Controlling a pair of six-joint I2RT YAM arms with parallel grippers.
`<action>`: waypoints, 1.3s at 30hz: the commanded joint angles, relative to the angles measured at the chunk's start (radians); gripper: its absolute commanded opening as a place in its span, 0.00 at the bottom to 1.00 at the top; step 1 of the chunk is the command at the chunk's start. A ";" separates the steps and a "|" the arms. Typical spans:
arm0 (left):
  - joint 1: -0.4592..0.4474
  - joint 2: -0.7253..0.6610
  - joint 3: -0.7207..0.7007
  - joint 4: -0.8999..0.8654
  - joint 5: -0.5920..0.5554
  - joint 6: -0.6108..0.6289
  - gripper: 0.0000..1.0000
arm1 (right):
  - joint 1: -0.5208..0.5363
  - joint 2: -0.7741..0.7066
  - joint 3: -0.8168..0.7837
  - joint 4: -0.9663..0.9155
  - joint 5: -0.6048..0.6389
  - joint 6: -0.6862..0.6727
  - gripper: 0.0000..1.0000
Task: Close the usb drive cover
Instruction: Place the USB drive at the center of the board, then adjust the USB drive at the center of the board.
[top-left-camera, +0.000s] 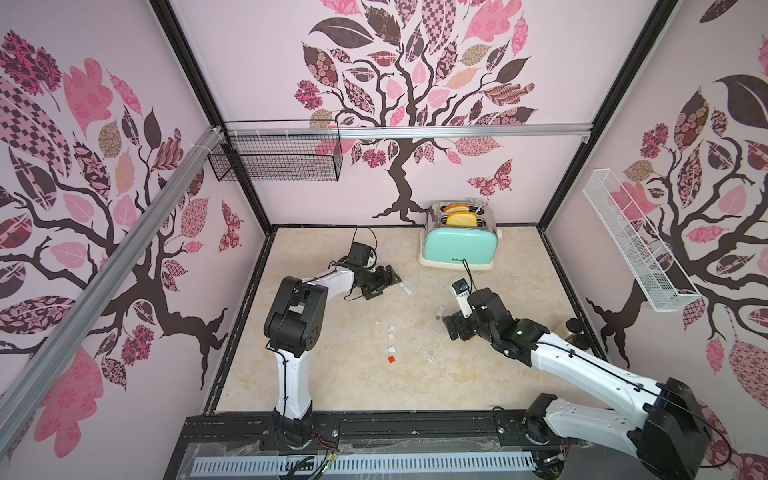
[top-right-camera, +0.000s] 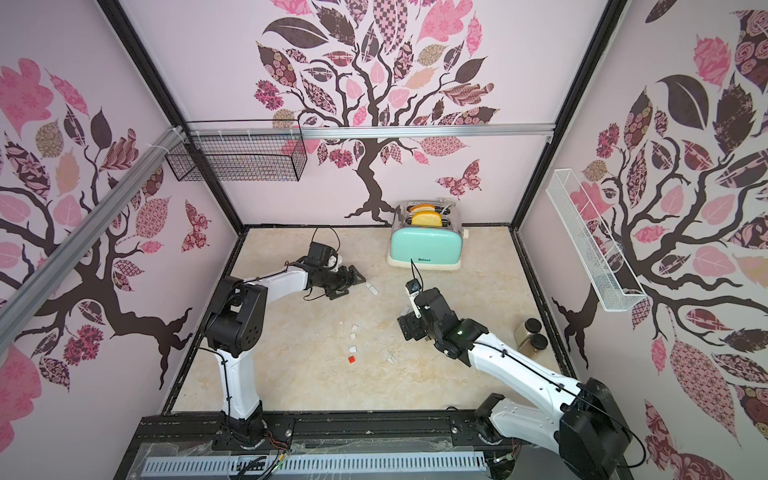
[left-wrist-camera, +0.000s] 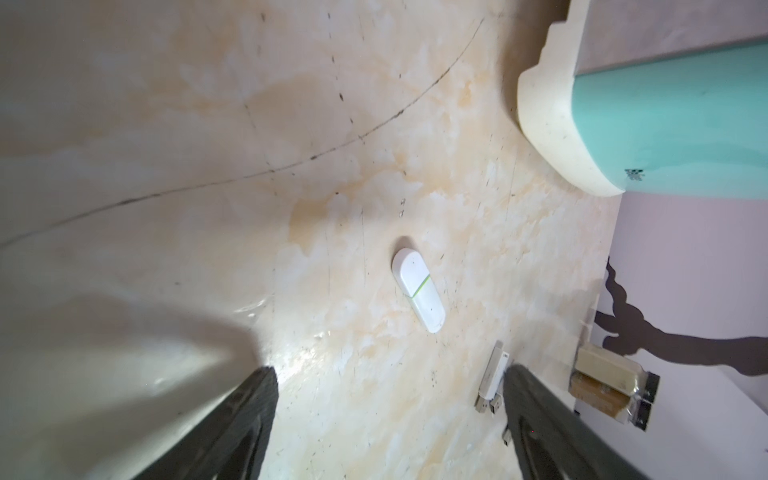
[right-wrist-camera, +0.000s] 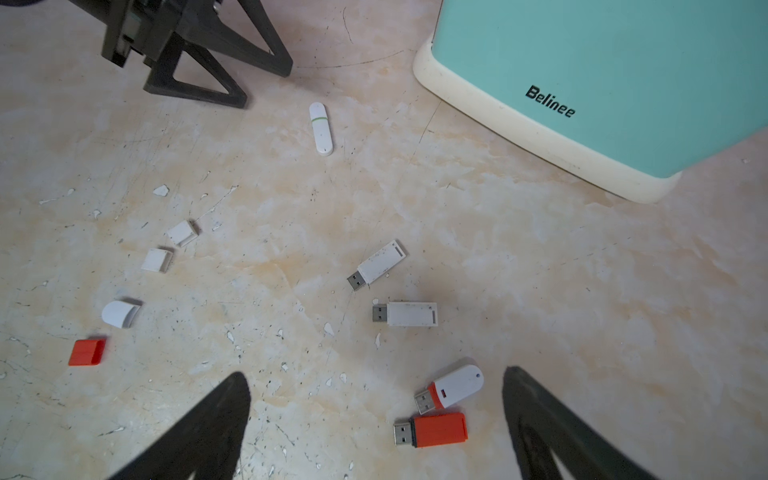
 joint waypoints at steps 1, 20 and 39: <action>0.012 -0.102 -0.034 -0.040 -0.060 0.096 0.98 | 0.000 0.029 0.048 -0.011 -0.017 0.030 0.94; 0.213 -0.692 -0.393 -0.058 -0.026 0.372 0.98 | 0.002 0.371 0.263 0.038 -0.055 0.110 0.91; 0.314 -0.805 -0.430 -0.148 0.145 0.421 0.98 | -0.001 0.883 0.682 -0.042 -0.042 0.113 0.87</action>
